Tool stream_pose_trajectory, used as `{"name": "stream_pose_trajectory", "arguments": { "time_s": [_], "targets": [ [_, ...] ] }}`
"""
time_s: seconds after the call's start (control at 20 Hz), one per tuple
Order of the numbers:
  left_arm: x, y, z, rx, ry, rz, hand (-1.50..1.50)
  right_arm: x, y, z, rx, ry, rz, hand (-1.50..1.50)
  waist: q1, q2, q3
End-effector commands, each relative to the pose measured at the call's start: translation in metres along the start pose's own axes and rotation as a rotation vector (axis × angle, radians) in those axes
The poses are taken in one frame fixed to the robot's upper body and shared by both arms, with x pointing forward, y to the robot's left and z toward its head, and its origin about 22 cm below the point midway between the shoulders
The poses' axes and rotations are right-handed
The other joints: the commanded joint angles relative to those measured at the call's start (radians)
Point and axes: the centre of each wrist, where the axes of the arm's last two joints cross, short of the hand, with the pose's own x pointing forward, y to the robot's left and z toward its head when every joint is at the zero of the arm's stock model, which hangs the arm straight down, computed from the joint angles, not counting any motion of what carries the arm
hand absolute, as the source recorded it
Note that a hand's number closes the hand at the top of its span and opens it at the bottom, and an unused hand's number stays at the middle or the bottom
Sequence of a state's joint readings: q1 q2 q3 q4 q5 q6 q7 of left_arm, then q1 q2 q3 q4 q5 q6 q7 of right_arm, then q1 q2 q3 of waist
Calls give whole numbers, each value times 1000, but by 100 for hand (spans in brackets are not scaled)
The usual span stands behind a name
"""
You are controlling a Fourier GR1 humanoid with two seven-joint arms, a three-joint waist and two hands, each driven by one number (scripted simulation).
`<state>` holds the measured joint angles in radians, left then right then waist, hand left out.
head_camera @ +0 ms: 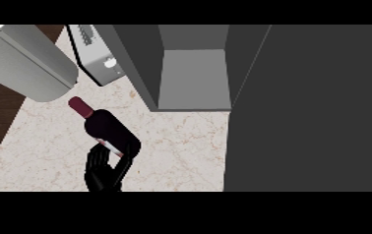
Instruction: Pick up the wine, place it into the cabinet and close the cabinet
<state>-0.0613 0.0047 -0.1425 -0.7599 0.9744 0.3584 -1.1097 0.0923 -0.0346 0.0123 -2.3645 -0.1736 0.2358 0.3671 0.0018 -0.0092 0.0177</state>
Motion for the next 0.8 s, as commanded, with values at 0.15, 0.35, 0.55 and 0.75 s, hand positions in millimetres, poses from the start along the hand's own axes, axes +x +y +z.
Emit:
{"name": "stream_pose_trajectory", "arguments": {
  "time_s": [0.15,0.35,0.55,0.75],
  "targets": [
    [-2,5,0,-26,-20,1,150,-1,-8,11,-2,4,8,-150,-5,9,-17],
    [-12,17,3,-28,-24,-17,150,4,-11,4,-27,6,17,-150,-8,10,-18],
    [6,42,-12,-459,135,-53,150,1,0,-5,-8,7,22,-150,-10,10,-18],
    [17,78,-21,-731,207,-25,150,2,-3,0,-6,20,8,-150,-13,10,-19]
  ]
}}
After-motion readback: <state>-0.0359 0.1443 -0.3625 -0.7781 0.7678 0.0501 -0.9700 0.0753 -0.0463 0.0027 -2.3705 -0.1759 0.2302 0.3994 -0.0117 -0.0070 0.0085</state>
